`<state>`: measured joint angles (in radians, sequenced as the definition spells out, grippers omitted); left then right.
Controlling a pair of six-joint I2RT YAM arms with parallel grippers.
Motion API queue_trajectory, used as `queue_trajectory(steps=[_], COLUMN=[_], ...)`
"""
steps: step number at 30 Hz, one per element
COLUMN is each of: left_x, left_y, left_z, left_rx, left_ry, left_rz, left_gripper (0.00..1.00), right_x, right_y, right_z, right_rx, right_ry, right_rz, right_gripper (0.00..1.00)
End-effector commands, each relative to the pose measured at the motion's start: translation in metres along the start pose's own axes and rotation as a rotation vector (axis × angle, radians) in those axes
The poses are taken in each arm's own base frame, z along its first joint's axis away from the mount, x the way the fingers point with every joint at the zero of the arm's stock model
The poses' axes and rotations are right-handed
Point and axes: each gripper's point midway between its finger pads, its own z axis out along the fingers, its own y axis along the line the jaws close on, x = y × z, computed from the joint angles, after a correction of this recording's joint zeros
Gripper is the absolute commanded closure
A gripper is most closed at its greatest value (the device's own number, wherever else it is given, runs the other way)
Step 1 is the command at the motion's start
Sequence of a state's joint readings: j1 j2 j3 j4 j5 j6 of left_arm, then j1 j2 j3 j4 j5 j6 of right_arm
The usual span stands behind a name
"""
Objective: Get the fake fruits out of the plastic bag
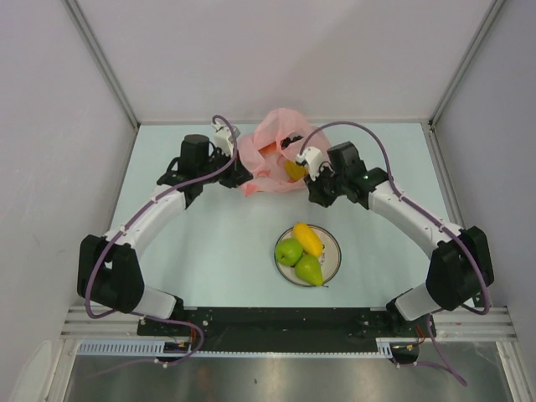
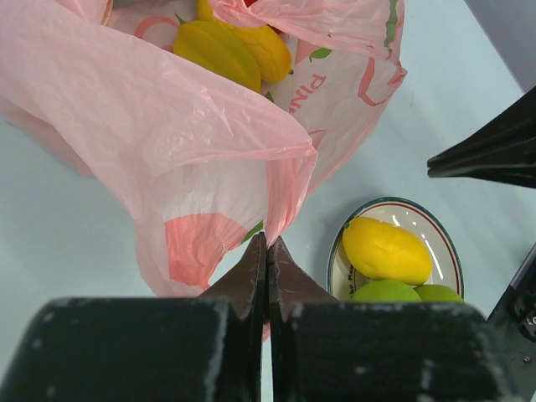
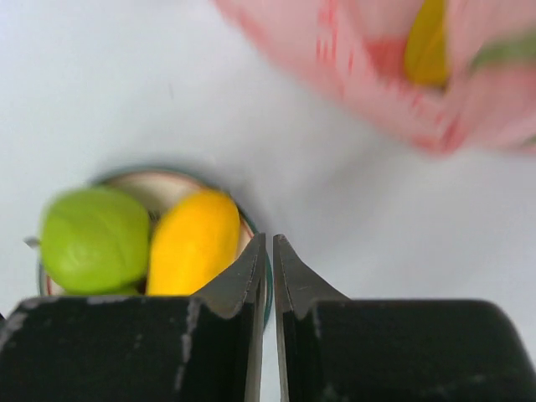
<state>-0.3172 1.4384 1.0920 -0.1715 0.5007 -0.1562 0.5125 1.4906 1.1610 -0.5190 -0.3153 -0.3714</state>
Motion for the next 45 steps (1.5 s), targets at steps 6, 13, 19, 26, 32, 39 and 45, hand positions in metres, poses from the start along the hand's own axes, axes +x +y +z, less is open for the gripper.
queue_trajectory(steps=[6,13,19,26,32,39,45], left_x=[-0.003,-0.001,0.005,0.012,0.008,0.007,0.002], left_y=[-0.011,-0.016,-0.021,-0.029,-0.040,-0.037,-0.038], left_z=[-0.016,-0.027,-0.033,-0.023,-0.019,-0.020,-0.020], left_rx=[0.026,0.028,0.038,0.080,0.106,0.090,0.089], left_ry=[-0.038,-0.061,-0.067,-0.036,-0.024,-0.028,-0.040], left_rz=[0.042,0.057,0.097,0.095,0.129,0.146,0.158], left_gripper=[1.00,1.00,1.00,1.00,1.00,0.99,1.00], right_x=[-0.161,-0.110,-0.002,-0.025,-0.059,-0.071,-0.064], right_y=[-0.018,-0.080,-0.047,-0.084,-0.118,-0.182,-0.264], right_z=[0.024,0.109,0.071,0.055,0.070,0.090,0.054], right_rx=[0.003,0.142,0.092,0.239,0.277,0.465,0.771], right_ry=[-0.338,-0.121,0.066,-0.030,-0.085,-0.067,-0.054], right_rz=[0.021,-0.039,0.039,0.012,0.008,-0.022,-0.034], right_gripper=[0.90,0.94,0.96,0.96,0.95,0.92,0.97])
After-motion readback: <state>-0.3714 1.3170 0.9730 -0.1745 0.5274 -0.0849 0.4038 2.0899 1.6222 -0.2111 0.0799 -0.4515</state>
